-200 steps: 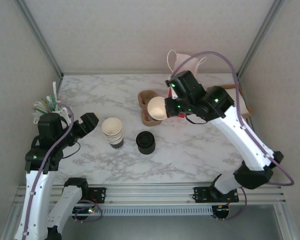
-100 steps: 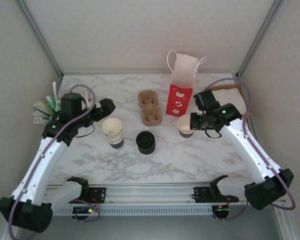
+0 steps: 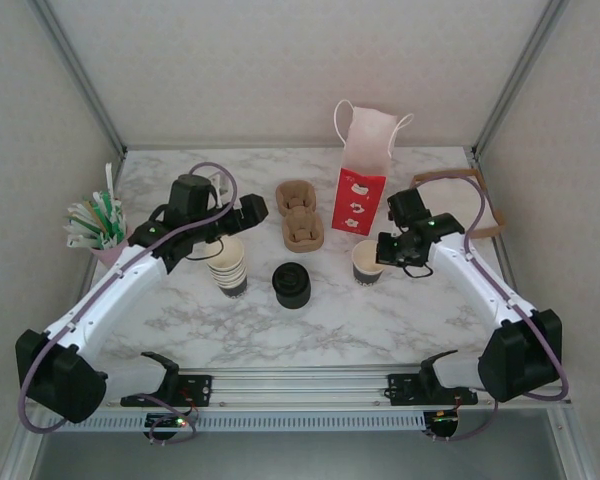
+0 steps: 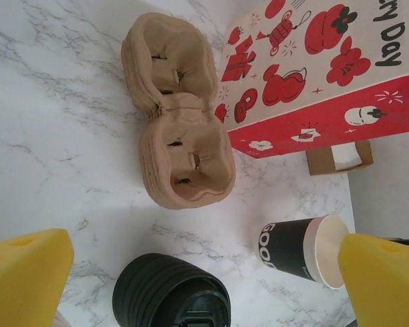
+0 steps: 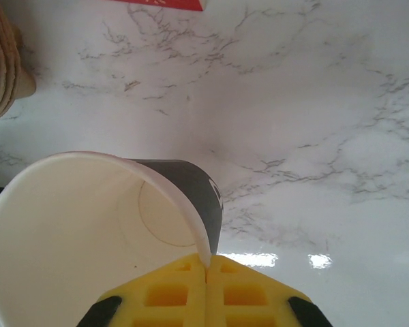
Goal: Pack the takeout coffee
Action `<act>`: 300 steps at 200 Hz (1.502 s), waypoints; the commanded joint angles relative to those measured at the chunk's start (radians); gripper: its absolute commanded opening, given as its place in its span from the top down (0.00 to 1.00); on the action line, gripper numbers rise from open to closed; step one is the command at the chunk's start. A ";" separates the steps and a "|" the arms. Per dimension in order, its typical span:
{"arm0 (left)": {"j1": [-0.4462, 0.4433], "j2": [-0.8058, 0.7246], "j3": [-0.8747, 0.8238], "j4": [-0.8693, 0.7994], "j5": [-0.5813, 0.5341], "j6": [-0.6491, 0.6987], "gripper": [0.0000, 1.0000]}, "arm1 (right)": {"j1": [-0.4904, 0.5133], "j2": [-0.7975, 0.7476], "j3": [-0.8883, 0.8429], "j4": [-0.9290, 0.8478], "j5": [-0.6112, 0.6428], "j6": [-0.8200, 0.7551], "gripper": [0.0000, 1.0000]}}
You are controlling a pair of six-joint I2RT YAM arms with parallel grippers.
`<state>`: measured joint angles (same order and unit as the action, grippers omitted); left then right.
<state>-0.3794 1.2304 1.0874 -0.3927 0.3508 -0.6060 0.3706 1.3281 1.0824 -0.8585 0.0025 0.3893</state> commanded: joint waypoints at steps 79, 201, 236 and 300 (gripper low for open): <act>-0.014 0.042 0.043 0.044 -0.026 0.014 0.00 | 0.018 0.054 -0.074 0.036 -0.048 0.034 0.97; -0.015 0.015 0.065 0.041 -0.036 0.035 0.00 | 0.045 -0.028 0.013 -0.067 -0.004 0.043 0.50; -0.015 -0.035 0.095 0.038 -0.048 0.030 0.00 | 0.046 -0.103 0.054 -0.118 0.013 0.042 0.03; -0.010 -0.154 0.125 -0.086 -0.146 0.041 0.00 | 0.048 -0.195 0.149 -0.138 -0.034 0.136 0.01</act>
<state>-0.3893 1.1118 1.1851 -0.3935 0.2893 -0.5938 0.4114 1.1595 1.2060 -0.9894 0.0242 0.4812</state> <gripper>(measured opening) 0.995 0.987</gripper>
